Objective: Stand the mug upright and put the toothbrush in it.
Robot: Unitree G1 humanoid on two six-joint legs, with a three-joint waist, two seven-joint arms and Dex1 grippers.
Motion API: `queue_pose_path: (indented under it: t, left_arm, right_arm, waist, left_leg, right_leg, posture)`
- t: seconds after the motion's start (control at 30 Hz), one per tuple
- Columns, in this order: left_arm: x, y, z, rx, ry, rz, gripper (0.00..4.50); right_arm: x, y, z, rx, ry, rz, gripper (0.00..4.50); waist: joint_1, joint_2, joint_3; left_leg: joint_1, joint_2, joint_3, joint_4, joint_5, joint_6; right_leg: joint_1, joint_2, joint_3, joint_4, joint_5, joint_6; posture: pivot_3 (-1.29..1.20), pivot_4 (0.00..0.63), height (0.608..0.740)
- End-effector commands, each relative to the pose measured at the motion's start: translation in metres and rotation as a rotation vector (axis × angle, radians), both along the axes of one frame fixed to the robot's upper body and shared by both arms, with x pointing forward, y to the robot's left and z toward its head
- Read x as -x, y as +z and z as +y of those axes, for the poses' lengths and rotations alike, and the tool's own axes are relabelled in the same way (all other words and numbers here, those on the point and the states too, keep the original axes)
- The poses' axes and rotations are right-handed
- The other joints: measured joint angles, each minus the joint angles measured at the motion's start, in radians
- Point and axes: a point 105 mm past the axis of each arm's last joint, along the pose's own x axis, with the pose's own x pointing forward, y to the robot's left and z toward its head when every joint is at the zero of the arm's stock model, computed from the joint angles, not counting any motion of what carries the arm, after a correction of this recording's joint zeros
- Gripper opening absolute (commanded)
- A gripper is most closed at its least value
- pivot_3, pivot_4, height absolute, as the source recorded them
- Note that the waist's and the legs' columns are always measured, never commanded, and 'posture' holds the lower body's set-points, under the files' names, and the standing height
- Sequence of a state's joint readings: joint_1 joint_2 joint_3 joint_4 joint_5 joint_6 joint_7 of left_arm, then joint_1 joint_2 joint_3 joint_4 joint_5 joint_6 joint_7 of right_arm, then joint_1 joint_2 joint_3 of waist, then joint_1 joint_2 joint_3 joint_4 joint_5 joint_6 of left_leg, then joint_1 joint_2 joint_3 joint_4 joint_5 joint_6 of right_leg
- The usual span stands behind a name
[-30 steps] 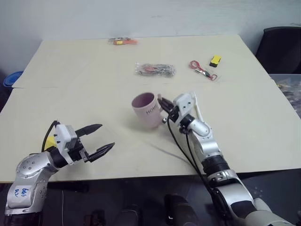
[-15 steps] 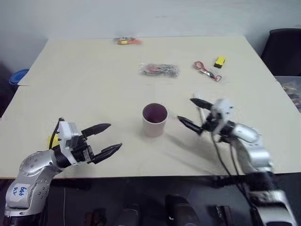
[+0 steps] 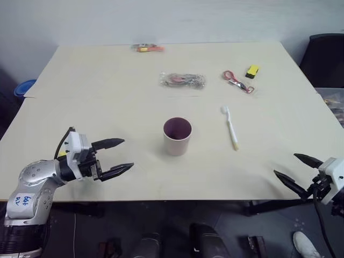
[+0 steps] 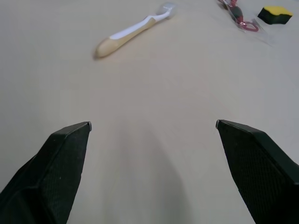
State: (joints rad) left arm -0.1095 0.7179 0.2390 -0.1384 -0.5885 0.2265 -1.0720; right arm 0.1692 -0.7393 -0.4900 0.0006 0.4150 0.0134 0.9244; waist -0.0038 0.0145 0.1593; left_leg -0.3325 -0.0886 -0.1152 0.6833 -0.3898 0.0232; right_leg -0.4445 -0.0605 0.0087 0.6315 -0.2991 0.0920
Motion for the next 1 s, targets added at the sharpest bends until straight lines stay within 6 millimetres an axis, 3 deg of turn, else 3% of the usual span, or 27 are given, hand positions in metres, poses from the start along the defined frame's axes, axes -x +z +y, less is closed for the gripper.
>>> queue_pose_path:
  t: [0.03, 0.2, 0.43, 0.57, 0.87, 0.9, 0.93, 1.0]
  left_arm:
    - [-0.003, 0.004, -0.004, -0.005, -0.007, -0.042, 4.50]
    - [-0.004, 0.001, -0.011, 0.002, -0.025, -0.044, 4.50]
    - [0.005, 0.004, -0.019, 0.043, -0.045, -0.034, 4.50]
    - [0.011, 0.002, -0.021, 0.027, -0.040, -0.044, 4.50]
    - [0.012, 0.002, -0.023, 0.013, -0.034, -0.062, 4.50]
    - [0.011, 0.003, -0.024, 0.015, -0.034, -0.061, 4.50]
    - [0.011, 0.003, -0.024, 0.022, -0.036, -0.054, 4.50]
    - [0.011, 0.006, -0.025, 0.052, -0.039, -0.048, 4.50]
  right_arm:
    - [-0.030, 0.036, 0.035, -0.050, 0.039, -0.007, 4.47]
    - [-0.069, 0.045, 0.073, -0.034, 0.045, 0.238, 4.47]
    - [-0.111, 0.039, 0.082, 0.095, -0.133, 0.408, 4.47]
    - [-0.119, 0.029, 0.088, 0.081, -0.160, 0.533, 3.64]
    - [-0.122, 0.023, 0.077, -0.039, -0.173, 0.626, 0.57]
    - [-0.121, 0.026, 0.078, -0.077, -0.147, 0.623, 0.26]
    - [-0.123, 0.035, 0.081, -0.144, -0.101, 0.577, 0.25]
    - [-0.127, 0.067, 0.094, -0.330, 0.032, 0.420, 0.25]
  waist:
    - [-0.006, 0.000, 0.000]
    - [0.007, 0.000, 0.000]
    - [0.031, 0.000, 0.000]
    - [0.027, -0.001, 0.001]
    - [0.027, -0.001, 0.000]
    - [0.027, -0.001, 0.000]
    - [0.028, -0.001, 0.000]
    - [0.027, -0.001, 0.000]
  left_leg:
    - [0.000, 0.000, 0.001, 0.000, 0.000, 0.000]
    - [-0.002, 0.001, -0.001, 0.001, 0.000, -0.001]
    - [-0.004, -0.003, -0.004, 0.001, -0.001, 0.001]
    - [-0.004, -0.003, -0.003, 0.001, -0.001, 0.002]
    - [-0.004, -0.002, -0.003, 0.003, -0.001, 0.002]
    - [-0.004, -0.002, -0.003, 0.003, -0.001, 0.002]
    - [-0.004, -0.003, -0.003, 0.003, -0.001, 0.002]
    - [-0.004, -0.003, -0.003, 0.003, -0.001, 0.002]
  right_leg:
    - [0.000, 0.000, 0.000, 0.000, 0.000, 0.000]
    - [-0.002, 0.000, -0.002, 0.000, 0.000, 0.000]
    - [-0.002, -0.003, -0.004, -0.002, 0.000, -0.001]
    - [-0.002, -0.003, -0.003, -0.002, 0.000, -0.001]
    - [-0.002, -0.003, -0.003, 0.000, 0.000, 0.000]
    - [-0.002, -0.003, -0.003, 0.000, 0.000, -0.001]
    - [-0.002, -0.003, -0.004, 0.000, 0.000, 0.000]
    - [-0.002, -0.003, -0.004, -0.001, 0.000, 0.000]
  posture:
    - [0.00, 0.150, 0.740]
    - [0.00, 0.150, 0.740]
    - [0.00, 0.150, 0.740]
    - [0.00, 0.150, 0.740]
    - [0.00, 0.150, 0.740]
    - [0.00, 0.150, 0.740]
    - [0.00, 0.150, 0.740]
    - [0.00, 0.150, 0.740]
